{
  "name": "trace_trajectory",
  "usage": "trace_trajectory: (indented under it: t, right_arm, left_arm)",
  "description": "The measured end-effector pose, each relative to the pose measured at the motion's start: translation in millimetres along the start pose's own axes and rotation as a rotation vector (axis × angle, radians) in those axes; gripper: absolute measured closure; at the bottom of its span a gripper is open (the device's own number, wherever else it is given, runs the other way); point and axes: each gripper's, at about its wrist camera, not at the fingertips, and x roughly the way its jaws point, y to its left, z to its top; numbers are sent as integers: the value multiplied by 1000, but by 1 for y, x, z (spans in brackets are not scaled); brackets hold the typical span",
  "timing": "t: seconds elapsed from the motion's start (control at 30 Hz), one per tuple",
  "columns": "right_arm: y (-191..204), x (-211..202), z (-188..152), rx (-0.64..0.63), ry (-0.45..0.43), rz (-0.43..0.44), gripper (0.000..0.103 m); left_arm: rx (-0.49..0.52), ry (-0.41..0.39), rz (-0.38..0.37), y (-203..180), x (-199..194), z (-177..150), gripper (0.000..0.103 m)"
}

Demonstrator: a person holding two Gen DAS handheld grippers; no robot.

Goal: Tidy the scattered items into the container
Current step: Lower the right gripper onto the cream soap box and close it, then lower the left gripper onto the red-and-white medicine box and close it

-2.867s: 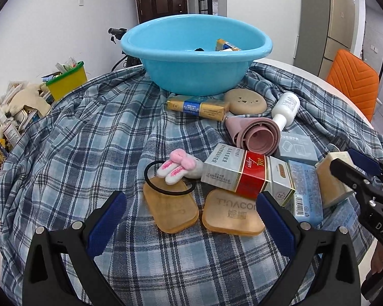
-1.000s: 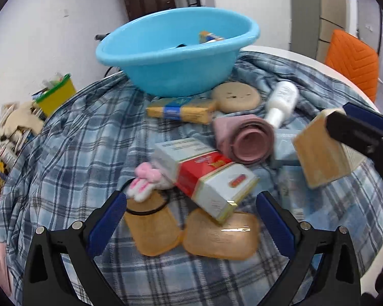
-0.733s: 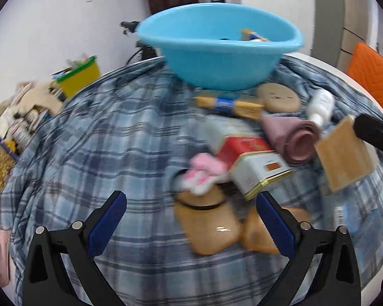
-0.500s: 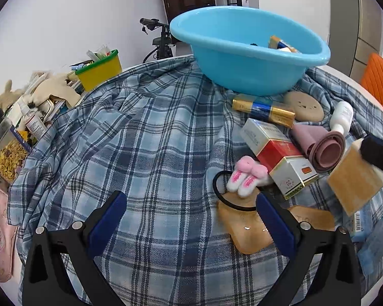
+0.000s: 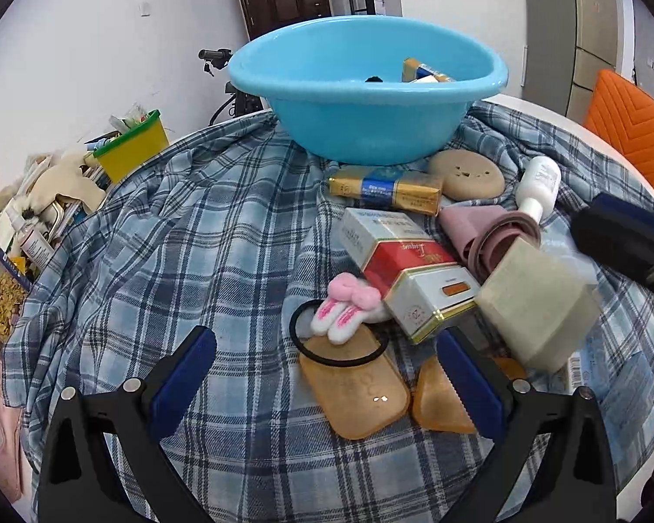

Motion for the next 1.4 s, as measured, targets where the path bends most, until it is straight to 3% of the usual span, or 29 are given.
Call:
trace_trajectory:
  t: [0.17,0.27,0.33,0.5,0.7,0.83,1.07,1.2,1.4]
  right_arm:
    - [6,-20,1,15,-36,96,42]
    - [13,-14,-3,-36,8,22,42]
    - [11,-7,-3,-51,31,1,49]
    - [9,16,8,-73,109,46,71]
    - [10,67,20,-89,266,90,83]
    - [10,84,17,-92,336,101,86]
    - [0,86,19,-98,383,46,88]
    - [-6,85,20,-112,402,52,88]
    - [0,94,25,-87,442,173,88]
  left_arm:
    - [3,-9,-15,-4,0,6,0]
    - [15,-2,2,-7,5,9,0]
    - [12,9,18,-5,9,9,0]
    - [-26,33,60,13,15,6,0]
    - [-80,23,32,29,13,10,0]
    - [-40,-16,17,21,1,17,0]
    - [37,-14,16,-2,8,33,0]
    - [62,-7,75,-4,20,34,0]
    - [-21,18,50,26,25,31,0]
